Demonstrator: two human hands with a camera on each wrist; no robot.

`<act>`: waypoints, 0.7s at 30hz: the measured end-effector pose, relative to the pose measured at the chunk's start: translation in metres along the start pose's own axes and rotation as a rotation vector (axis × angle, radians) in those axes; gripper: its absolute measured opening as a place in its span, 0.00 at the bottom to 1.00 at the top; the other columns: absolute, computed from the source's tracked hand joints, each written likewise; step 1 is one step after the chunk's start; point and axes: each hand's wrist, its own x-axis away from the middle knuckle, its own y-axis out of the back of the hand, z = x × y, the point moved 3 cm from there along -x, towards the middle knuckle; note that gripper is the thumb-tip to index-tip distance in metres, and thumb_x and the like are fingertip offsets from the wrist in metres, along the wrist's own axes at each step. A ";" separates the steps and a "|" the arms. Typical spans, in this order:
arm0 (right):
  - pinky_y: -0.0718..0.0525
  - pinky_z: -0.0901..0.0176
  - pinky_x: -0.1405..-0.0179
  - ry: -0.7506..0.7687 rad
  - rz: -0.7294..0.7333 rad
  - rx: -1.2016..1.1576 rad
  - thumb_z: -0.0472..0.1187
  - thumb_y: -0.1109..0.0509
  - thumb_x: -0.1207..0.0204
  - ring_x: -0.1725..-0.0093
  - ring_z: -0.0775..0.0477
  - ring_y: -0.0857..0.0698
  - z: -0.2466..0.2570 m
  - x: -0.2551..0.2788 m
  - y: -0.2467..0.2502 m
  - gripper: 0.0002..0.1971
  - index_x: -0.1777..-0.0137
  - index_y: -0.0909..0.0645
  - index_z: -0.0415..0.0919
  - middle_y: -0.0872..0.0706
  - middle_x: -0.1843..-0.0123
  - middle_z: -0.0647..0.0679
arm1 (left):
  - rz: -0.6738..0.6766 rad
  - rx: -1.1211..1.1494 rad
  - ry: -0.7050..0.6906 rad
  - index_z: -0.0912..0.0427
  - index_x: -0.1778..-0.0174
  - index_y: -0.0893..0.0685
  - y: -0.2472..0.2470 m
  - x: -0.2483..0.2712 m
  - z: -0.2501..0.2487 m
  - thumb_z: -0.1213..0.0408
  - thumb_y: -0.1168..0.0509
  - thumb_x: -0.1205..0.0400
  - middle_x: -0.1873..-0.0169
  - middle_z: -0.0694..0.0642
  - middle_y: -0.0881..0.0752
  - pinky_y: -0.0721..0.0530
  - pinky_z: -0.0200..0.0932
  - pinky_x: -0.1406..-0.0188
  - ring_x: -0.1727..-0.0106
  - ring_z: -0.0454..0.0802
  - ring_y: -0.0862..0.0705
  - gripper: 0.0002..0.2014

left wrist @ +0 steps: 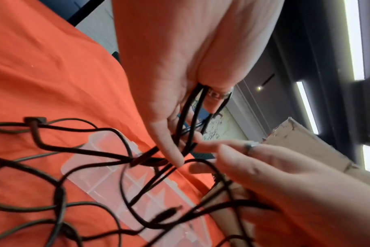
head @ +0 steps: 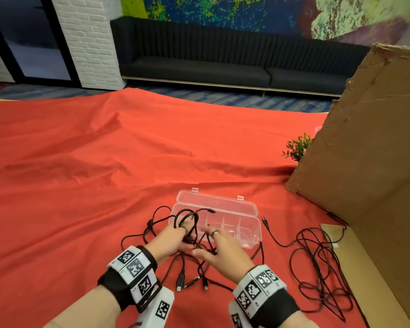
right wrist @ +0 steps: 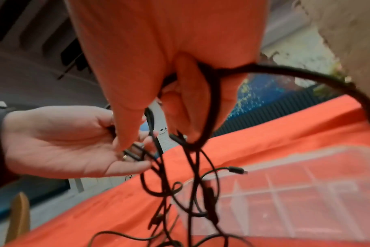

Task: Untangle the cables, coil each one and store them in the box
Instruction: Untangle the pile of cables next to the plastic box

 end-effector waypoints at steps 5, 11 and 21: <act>0.21 0.52 0.51 0.004 0.008 0.009 0.54 0.35 0.23 0.53 0.49 0.18 0.006 -0.010 -0.003 0.09 0.57 0.20 0.50 0.17 0.56 0.50 | 0.165 0.026 0.012 0.67 0.53 0.20 0.006 0.011 -0.006 0.61 0.39 0.19 0.58 0.62 0.15 0.13 0.46 0.55 0.56 0.53 0.16 0.11; 0.24 0.59 0.62 0.068 -0.102 -0.178 0.48 0.41 0.17 0.73 0.59 0.24 -0.006 0.002 0.038 0.18 0.69 0.25 0.46 0.19 0.75 0.54 | -0.023 -0.133 -0.081 0.67 0.69 0.21 0.051 0.011 -0.011 0.59 0.39 0.18 0.69 0.49 0.13 0.17 0.37 0.65 0.59 0.48 0.15 0.18; 0.36 0.60 0.71 -0.026 -0.535 -0.281 0.46 0.40 0.17 0.75 0.57 0.36 -0.016 0.016 0.087 0.21 0.73 0.38 0.54 0.33 0.75 0.54 | -0.065 -0.234 -0.261 0.56 0.58 0.15 0.066 0.010 -0.017 0.72 0.44 0.15 0.78 0.50 0.17 0.16 0.48 0.60 0.74 0.46 0.17 0.14</act>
